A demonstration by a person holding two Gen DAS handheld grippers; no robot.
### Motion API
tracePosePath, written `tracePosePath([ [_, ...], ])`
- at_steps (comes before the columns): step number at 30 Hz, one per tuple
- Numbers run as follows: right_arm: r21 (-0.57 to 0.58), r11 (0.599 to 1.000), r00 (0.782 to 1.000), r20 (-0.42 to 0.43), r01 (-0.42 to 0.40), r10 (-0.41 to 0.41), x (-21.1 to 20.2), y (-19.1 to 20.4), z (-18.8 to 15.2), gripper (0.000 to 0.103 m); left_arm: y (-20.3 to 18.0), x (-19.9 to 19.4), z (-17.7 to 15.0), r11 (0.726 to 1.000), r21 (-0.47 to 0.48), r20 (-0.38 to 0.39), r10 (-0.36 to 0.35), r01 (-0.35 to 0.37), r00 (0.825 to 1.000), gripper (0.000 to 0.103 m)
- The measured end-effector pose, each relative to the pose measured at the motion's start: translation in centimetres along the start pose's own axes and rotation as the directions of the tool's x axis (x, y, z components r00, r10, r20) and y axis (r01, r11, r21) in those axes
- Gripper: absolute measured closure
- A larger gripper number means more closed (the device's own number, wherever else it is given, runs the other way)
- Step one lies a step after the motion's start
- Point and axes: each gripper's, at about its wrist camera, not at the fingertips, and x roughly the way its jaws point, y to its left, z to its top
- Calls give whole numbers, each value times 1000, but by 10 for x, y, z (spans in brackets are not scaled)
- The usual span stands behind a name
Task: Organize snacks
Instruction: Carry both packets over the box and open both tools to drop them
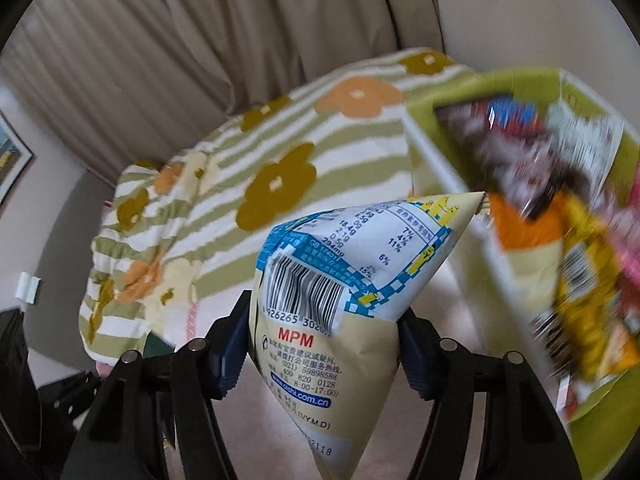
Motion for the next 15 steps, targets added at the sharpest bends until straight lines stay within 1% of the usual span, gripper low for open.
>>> tracePosePath([
  [4,-38,999,999,43,-32,34,-36,-14,16,42,-25,-19,27,1000,-25,61,10,-8,998,62],
  [7,-76,996,997,58,-55,60,-61,-35,30,42,-55,-31,46,999,-34,110,23,-20,994,62],
  [11,-136,988,995,62,-71,80,-92,-73,53,42,-102,-42,72,996,-84,155,-20,34,988,62],
  [15,-187,980,994,62,-73,86,-115,-114,82,42,-152,-38,96,992,-113,175,-45,65,984,62],
])
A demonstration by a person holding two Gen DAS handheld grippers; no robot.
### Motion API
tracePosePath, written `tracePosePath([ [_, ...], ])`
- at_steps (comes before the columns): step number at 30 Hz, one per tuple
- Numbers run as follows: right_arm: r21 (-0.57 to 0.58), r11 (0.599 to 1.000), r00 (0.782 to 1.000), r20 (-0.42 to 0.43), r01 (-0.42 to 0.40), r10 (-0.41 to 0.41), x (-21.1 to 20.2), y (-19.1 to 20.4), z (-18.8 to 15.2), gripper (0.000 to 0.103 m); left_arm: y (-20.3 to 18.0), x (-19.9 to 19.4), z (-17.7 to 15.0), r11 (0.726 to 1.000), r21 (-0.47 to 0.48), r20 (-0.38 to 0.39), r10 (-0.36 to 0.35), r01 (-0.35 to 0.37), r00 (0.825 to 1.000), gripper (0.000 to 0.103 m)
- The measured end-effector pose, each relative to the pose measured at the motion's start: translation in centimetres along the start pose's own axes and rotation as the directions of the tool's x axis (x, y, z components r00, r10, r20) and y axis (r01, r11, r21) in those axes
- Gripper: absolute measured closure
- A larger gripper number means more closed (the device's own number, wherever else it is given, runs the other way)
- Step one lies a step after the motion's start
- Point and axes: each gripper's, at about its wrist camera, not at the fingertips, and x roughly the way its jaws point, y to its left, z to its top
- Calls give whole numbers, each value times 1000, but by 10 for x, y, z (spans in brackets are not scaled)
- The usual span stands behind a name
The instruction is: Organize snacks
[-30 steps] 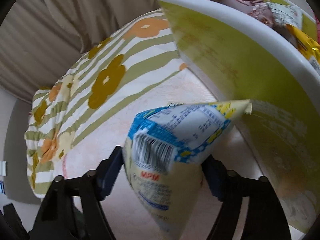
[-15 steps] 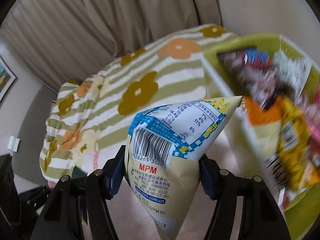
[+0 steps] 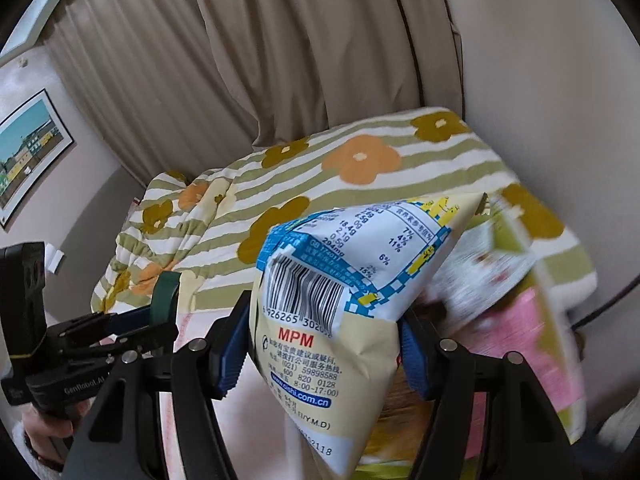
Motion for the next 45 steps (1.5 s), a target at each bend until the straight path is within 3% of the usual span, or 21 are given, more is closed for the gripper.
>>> tracePosePath([
  [8,-61,998,999,-40,-15,12,-12,-74,26,42,-82,50,26,997,-70,-22,-44,43,999,62],
  [16,-51,998,996,-85,-42,37,1,-111,32,42,-119,91,34,999,-38,-92,-34,31,995,60],
  [17,-46,998,996,-86,-43,39,2,-114,33,42,-123,94,34,1000,-22,-106,-5,3,994,50],
  [18,-41,998,995,-89,-46,42,2,-117,33,42,-125,96,34,1000,-6,-107,28,-29,994,24],
  [19,-37,998,995,-89,-53,50,1,-120,33,42,-125,95,32,998,4,-100,59,-59,993,9],
  [20,-35,997,994,-90,-62,59,1,-122,33,42,-123,93,31,995,4,-80,95,-95,992,0],
  [27,-80,995,990,-133,-60,49,11,-121,29,42,-92,86,15,991,-122,-89,47,-57,995,0],
  [41,-178,976,980,-179,-124,92,28,-88,29,41,-70,60,-3,969,-143,-80,193,-203,978,0],
  [43,-185,974,978,-185,-134,100,33,-85,29,38,-68,57,-5,965,-148,-81,207,-217,975,0],
  [45,-187,972,976,-190,-139,103,39,-83,29,18,-64,54,-10,960,-161,-87,218,-230,972,0],
])
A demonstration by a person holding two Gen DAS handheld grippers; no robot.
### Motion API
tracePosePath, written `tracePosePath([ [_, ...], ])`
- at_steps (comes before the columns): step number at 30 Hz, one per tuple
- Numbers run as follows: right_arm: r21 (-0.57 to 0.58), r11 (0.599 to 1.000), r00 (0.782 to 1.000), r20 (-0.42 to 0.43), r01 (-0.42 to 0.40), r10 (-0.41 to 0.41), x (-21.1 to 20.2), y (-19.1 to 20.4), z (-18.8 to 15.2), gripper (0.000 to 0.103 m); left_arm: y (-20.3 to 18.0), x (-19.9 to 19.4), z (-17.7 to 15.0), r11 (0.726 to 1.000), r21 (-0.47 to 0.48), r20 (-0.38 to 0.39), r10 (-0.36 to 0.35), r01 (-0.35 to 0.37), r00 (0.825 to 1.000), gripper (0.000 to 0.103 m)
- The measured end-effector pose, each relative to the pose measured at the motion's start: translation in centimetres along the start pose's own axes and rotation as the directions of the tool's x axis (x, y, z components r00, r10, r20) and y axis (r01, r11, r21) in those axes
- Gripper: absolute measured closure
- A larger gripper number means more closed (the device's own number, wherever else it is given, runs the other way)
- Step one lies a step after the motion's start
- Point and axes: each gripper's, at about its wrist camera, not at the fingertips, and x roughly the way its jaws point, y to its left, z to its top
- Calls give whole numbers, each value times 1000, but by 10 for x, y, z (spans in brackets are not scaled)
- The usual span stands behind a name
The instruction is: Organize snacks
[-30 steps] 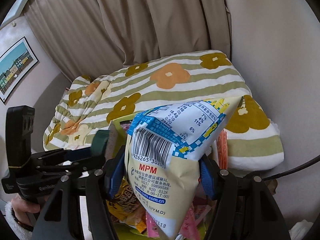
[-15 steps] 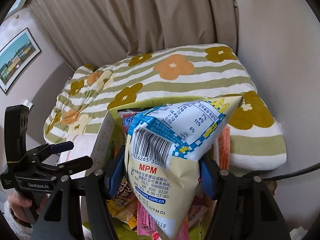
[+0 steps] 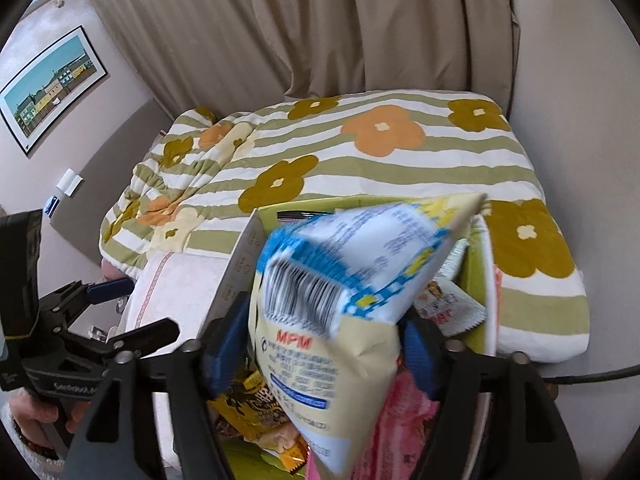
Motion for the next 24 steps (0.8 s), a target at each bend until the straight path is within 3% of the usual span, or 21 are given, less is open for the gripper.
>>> tracePosePath([
  [1,1,1000,1000,-3,10,-10,2,0,-1,1,2,-1,-2,1000,-8,-2,4,-4,1000,0],
  [9,66,992,994,-32,108,-106,-5,-8,-27,0,19,-10,-30,999,-27,-9,28,-29,1000,0],
  [16,48,983,980,84,180,-183,-58,28,-43,0,32,-58,-43,1000,-3,102,5,-4,995,0],
  [20,35,975,958,182,219,-221,-100,67,-57,0,39,-115,-58,999,28,220,18,-25,975,0],
  [24,23,958,923,264,284,-280,-134,107,-77,0,45,-168,-83,996,47,340,56,-76,939,0],
])
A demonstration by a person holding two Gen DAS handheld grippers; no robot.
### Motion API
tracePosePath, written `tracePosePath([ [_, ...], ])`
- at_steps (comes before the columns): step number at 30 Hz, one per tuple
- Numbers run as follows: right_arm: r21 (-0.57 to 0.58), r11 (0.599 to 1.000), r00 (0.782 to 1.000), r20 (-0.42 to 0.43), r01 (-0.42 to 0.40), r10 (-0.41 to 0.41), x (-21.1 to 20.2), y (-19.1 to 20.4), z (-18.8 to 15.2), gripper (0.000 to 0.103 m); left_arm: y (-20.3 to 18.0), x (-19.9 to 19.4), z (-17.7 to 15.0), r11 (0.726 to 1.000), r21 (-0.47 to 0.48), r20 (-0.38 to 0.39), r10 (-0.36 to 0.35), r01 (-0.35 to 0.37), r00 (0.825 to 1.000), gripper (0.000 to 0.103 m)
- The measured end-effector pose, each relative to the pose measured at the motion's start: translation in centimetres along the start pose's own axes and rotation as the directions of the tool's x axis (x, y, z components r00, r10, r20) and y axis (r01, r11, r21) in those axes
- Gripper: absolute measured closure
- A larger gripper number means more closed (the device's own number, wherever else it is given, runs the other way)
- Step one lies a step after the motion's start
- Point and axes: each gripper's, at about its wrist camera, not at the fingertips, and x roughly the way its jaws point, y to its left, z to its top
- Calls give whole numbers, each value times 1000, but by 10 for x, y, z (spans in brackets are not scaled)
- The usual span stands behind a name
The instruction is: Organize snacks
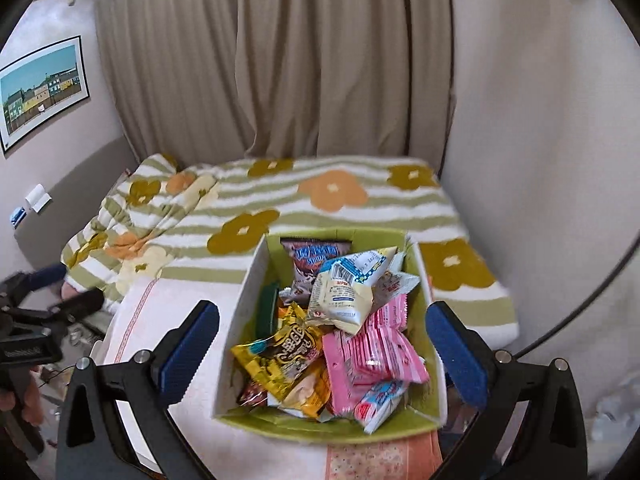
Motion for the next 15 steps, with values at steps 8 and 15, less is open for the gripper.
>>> tracePosePath([
  [8,-5,999,994,103,42,-41,-69,44,-32,0,30,-89,-38,996,-36,160,87,-82,983,0],
  [15,13,1000,988,149,29,-30,-94,70,-52,0,48,-121,-66,992,-40,198,127,-122,972,0],
])
